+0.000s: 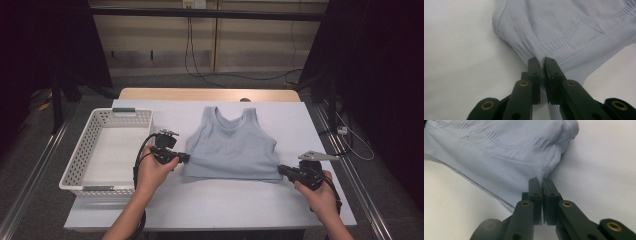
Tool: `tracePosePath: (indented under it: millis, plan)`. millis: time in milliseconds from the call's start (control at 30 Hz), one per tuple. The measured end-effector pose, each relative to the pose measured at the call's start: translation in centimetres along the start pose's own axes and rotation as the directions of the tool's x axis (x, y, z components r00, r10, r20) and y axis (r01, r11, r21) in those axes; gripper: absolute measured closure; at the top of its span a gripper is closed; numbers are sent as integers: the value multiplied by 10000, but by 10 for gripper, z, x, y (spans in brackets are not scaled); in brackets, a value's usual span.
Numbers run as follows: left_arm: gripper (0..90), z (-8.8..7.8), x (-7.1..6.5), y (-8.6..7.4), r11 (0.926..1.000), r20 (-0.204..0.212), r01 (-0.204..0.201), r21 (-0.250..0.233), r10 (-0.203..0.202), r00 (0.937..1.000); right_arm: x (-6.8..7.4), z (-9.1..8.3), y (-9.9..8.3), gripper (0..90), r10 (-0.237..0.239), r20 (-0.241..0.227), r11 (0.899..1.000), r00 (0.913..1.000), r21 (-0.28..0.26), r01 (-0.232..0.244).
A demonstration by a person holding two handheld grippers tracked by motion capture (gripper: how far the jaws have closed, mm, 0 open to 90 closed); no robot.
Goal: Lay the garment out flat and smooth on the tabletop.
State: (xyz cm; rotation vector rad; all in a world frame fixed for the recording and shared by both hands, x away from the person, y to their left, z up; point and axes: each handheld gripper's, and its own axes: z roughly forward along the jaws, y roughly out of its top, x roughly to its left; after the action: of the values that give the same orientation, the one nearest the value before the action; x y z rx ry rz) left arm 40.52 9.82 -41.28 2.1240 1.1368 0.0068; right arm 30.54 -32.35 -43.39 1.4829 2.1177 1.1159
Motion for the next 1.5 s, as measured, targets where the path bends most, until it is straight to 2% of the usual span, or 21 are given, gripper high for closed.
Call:
tracePosePath:
  millis: [267, 433, 833, 1000, 1500]
  plan:
    - [841, -6, -4, -2, 10000, 105, -24, 0, 24, 9999, 2, -4, -2, 875, 46, -85, 10000, 10000, -13, -46]
    - [841, -12, -5, -6, 9998, 37, -115, 161, 114, 9999, 4, -2, -2, 875, 21, -153, 10000, 9999, 64, -20]
    - [841, -20, 1, -13, 9994, 4, 330, 133, -330, 9995, 10, 10, 2, 875, -164, -236, 9998, 9996, 120, 167]
    - [841, -24, 3, -15, 9993, -92, 323, 184, -321, 9994, 11, 15, 4, 875, -233, -239, 9996, 9994, 145, 237]
    - [841, -36, 9, -23, 9978, -325, 670, 33, -668, 9972, 19, 31, 13, 875, -562, -339, 9983, 9978, 112, 566]
